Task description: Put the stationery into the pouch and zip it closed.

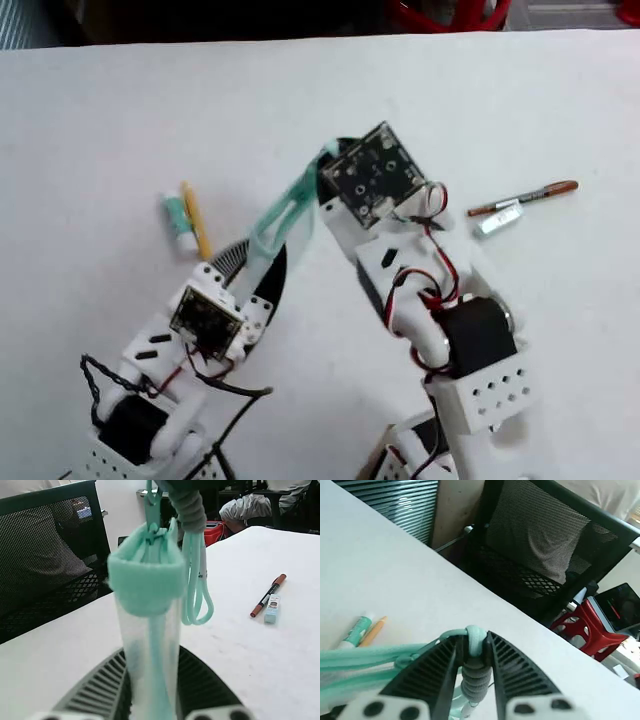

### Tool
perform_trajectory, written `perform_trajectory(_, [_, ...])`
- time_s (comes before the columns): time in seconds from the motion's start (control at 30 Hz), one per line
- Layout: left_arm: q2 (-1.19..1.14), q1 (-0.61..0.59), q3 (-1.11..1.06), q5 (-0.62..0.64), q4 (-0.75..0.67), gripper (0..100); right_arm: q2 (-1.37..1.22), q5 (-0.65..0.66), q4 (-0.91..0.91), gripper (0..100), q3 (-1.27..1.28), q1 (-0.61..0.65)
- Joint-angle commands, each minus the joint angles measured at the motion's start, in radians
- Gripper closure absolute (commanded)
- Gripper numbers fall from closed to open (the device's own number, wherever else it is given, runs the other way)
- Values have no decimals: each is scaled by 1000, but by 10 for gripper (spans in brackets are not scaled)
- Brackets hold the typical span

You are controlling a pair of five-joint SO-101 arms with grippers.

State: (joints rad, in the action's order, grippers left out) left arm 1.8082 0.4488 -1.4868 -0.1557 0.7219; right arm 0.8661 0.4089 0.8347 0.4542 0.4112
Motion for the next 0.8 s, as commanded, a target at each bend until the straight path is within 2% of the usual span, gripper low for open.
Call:
perform_trajectory(0.0, [-4,-5,-14,-9,29,977,-27,9,-84,979,-29,-88])
perform_trajectory(0.13, [-4,-45,-14,-5,26,977,-108,9,-148,979,-29,-157])
perform_trajectory(0.47, [-4,-47,-14,-9,26,977,-346,5,-289,979,-29,-240])
perform_trajectory(0.57, [-4,-47,-14,-9,23,977,-341,2,-272,979,-29,-231])
perform_trajectory(0.77, [-4,-48,-14,-9,21,977,-188,2,-151,957,-29,-117])
